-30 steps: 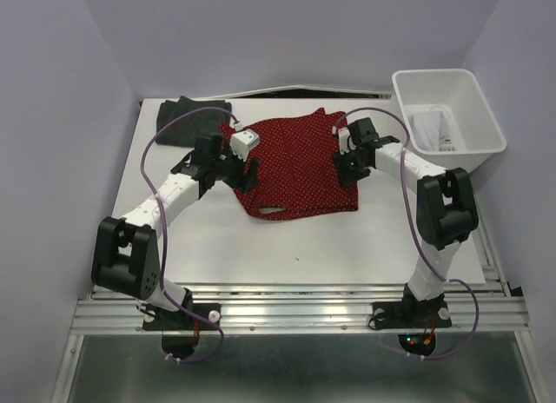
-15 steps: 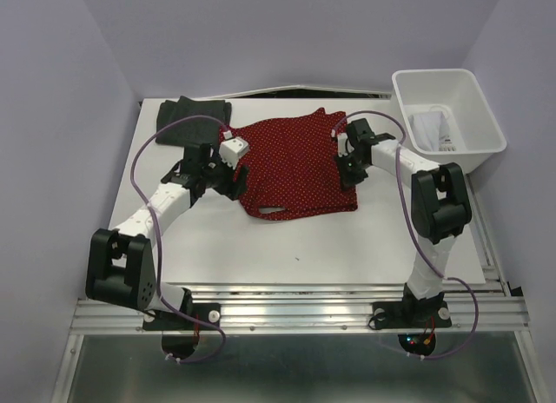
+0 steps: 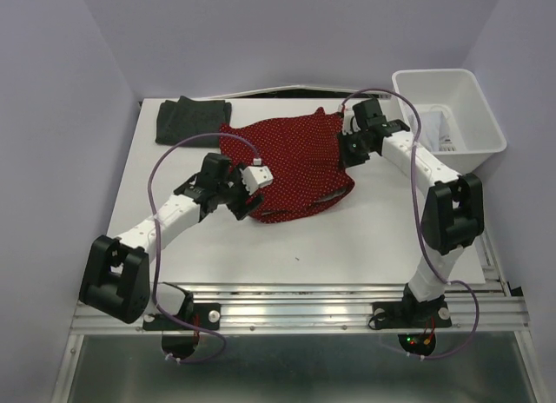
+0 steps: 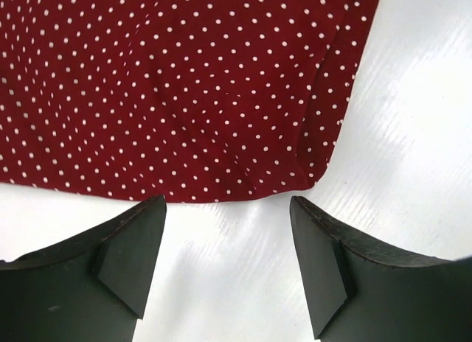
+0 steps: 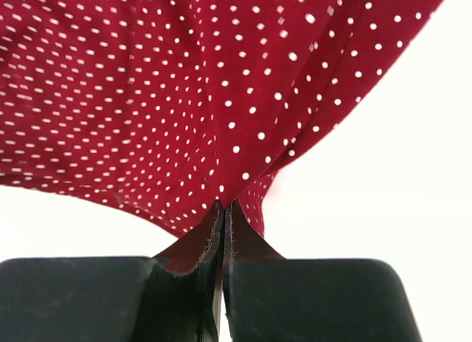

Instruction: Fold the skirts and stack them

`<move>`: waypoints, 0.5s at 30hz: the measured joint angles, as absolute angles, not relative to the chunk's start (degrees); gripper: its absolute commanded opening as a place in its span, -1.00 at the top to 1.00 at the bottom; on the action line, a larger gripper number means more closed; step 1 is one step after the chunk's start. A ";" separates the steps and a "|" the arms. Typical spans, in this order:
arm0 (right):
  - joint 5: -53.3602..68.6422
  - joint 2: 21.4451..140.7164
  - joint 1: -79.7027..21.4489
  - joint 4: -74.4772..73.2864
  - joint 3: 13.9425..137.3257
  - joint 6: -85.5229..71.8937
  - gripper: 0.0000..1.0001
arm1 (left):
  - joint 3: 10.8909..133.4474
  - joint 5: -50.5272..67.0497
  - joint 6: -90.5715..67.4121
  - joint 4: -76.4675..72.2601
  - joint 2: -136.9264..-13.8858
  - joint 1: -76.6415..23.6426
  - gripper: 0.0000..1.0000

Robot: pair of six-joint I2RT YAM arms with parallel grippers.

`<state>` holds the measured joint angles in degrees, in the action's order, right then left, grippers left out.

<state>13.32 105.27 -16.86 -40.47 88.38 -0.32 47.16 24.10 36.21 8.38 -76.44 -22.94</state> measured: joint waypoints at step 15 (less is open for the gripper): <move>20.53 101.89 -6.85 -40.82 81.43 -9.58 0.99 | 43.38 24.53 66.70 10.35 -80.12 -28.58 -0.36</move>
